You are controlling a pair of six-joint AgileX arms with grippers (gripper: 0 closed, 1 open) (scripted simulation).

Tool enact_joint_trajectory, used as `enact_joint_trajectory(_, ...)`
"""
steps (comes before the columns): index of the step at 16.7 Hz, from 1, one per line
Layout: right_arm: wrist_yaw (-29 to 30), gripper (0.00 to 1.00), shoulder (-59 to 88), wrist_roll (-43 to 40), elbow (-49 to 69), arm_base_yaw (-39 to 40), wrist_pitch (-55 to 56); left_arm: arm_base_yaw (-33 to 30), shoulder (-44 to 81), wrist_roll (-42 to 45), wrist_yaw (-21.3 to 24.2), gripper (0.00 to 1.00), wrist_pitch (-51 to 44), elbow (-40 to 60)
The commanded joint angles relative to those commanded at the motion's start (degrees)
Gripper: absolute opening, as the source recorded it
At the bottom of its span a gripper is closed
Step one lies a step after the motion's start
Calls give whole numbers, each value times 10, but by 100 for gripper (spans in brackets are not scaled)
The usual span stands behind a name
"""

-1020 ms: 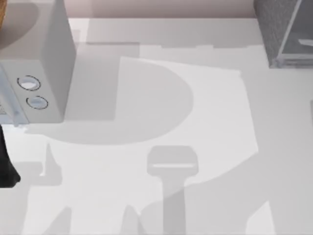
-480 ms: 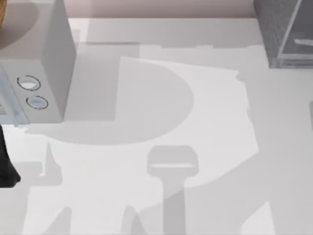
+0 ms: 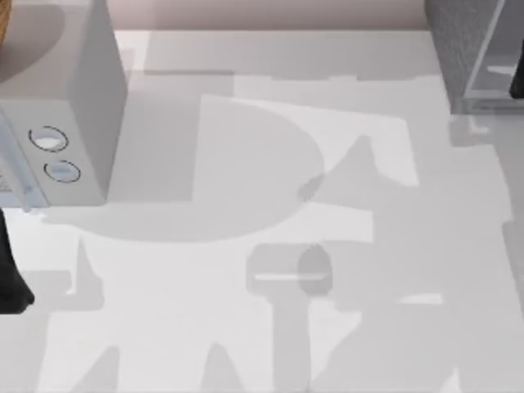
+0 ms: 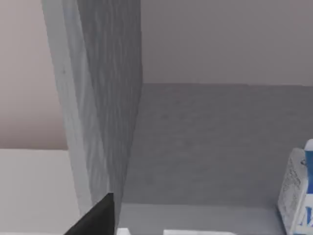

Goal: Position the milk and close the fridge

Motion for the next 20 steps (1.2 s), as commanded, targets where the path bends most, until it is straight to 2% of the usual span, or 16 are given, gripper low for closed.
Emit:
enact_joint_trajectory(5, 25, 100, -356, -10, -161, 33, -107, 0, 0, 0, 0, 100, 0, 0)
enact_joint_trajectory(12, 44, 100, -817, -5, -322, 33, -286, 0, 0, 0, 0, 100, 0, 0)
enact_joint_trajectory(16, 47, 100, -960, -1, -405, 31, -397, 0, 0, 0, 0, 100, 0, 0)
enact_joint_trajectory(20, 46, 100, -1015, -2, -456, 31, -459, 0, 0, 0, 0, 100, 0, 0)
